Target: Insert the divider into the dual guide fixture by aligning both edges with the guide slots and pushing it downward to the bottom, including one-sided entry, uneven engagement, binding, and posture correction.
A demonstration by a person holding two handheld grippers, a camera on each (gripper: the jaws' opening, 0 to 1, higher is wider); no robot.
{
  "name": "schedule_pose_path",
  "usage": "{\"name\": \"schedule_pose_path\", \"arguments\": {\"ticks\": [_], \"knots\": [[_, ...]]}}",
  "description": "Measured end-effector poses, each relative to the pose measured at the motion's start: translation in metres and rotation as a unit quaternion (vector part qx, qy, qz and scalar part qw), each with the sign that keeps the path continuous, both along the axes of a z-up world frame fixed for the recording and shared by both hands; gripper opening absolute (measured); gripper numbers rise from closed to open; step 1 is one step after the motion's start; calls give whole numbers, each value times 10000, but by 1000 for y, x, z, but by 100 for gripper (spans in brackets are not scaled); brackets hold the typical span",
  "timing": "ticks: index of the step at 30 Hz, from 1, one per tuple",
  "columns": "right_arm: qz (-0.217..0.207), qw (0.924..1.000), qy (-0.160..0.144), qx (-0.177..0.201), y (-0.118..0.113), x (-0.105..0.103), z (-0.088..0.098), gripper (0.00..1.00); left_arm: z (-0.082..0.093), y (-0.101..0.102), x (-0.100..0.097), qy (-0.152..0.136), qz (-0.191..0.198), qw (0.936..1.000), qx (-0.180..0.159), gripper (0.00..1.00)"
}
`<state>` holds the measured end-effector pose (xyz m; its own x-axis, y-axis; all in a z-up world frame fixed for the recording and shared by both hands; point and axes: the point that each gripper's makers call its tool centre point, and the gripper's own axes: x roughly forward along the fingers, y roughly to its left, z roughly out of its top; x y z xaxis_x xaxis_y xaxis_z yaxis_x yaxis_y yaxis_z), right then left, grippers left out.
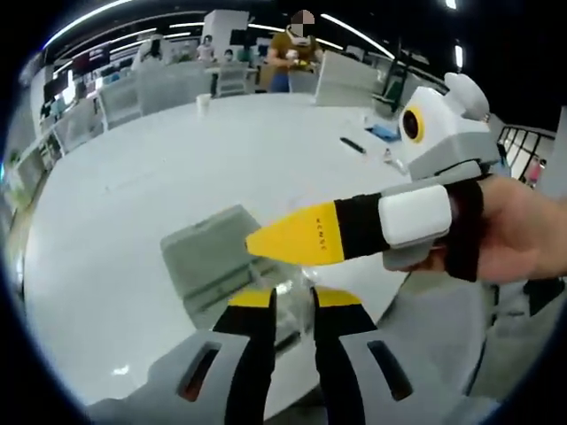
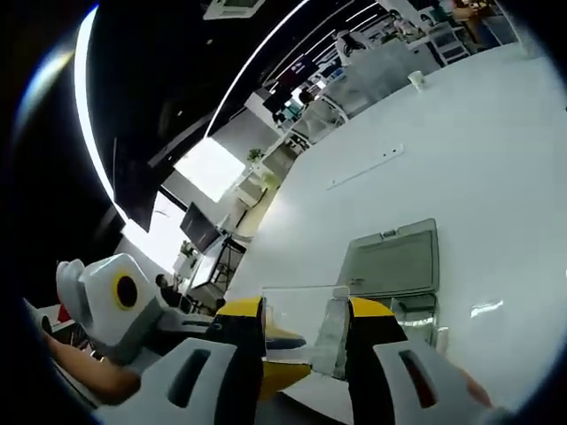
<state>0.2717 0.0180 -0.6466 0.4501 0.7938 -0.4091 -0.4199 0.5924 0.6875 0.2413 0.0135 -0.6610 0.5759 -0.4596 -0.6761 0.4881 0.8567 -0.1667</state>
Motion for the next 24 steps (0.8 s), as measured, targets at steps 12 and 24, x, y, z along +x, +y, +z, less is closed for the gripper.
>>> {"name": "schedule_pose_path", "arguments": {"ticks": [12,24], "knots": [[-39,10000,-19,-80,4,-2,0,31,1,2,6,-24,75,10000,47,8],[-21,9999,-17,-101,8,-3,1,31,-1,1,4,32,23,10000,51,3]]}}
